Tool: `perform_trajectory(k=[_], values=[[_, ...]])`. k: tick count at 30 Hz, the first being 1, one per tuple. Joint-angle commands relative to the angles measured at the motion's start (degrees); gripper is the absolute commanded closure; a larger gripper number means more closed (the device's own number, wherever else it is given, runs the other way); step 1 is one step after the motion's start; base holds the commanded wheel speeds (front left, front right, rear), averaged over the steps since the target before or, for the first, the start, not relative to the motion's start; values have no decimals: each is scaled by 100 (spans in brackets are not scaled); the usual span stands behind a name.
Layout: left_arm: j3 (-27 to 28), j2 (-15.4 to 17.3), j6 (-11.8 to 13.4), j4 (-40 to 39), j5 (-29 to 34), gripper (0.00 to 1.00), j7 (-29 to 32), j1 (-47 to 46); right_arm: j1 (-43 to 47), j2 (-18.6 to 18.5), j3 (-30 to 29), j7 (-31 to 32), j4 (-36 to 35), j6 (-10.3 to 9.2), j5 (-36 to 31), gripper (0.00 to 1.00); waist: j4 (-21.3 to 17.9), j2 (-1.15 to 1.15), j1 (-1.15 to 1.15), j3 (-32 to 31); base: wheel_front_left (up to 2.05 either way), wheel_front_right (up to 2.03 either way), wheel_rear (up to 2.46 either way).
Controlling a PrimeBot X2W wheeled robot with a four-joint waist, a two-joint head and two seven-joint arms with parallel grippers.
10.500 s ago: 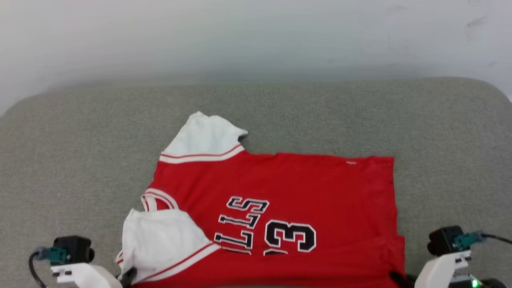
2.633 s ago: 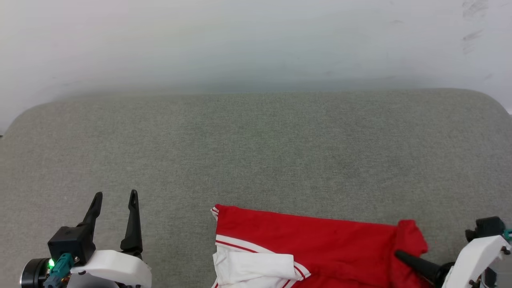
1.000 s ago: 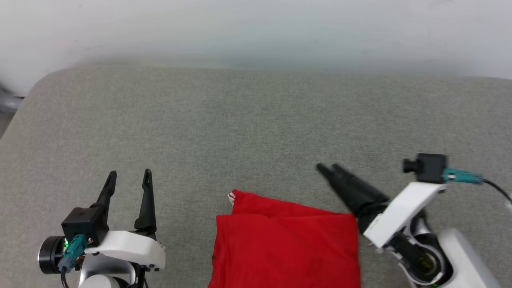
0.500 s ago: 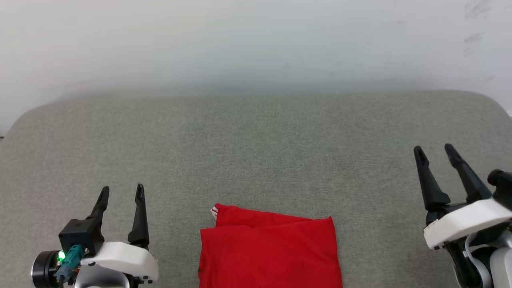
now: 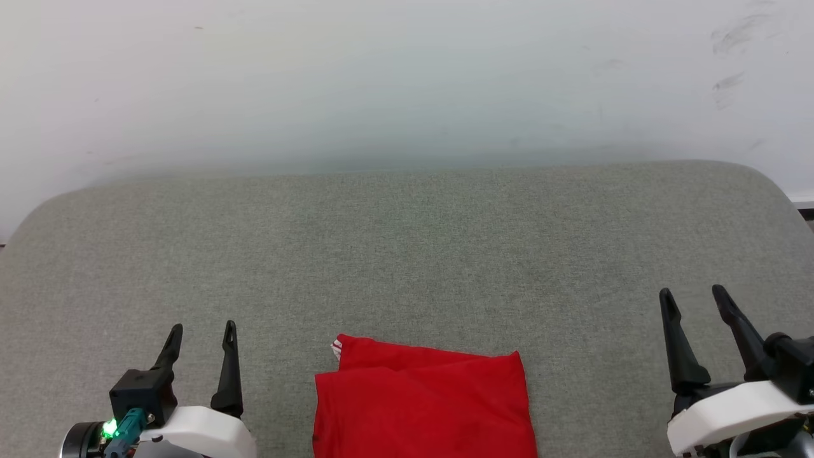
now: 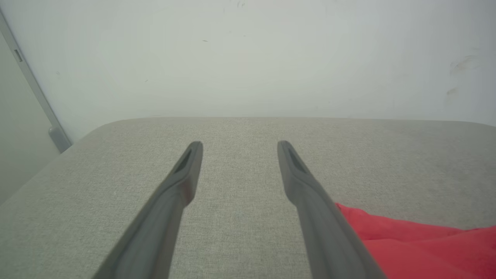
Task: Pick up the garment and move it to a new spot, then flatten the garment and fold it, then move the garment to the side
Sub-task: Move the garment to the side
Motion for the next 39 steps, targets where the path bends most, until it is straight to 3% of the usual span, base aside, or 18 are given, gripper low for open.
perform_trajectory(k=[1,20,24,32,39], values=[[4,-7,10,26,8,0,-27,63,96,52,-23,19,-52,-4,6,0,-2,0,1,-3,0,0,0],[92,-46,-1,-23,-20,0,-139,-144,196,106,-161,557,-153,-3,129,0,70,0,1,123,0,0,0],[119,-36,11,-92,3,0,-160,-253,271,-144,-187,1180,-19,-3,556,0,207,0,1,253,0,0,0],[207,-109,-5,-259,91,0,-230,-504,336,-777,245,3051,260,-3,1652,0,576,0,1,744,0,0,0],[293,-256,-83,-216,164,0,-276,-728,-117,-948,1068,3638,548,-3,2315,0,787,0,1,1159,0,0,0]])
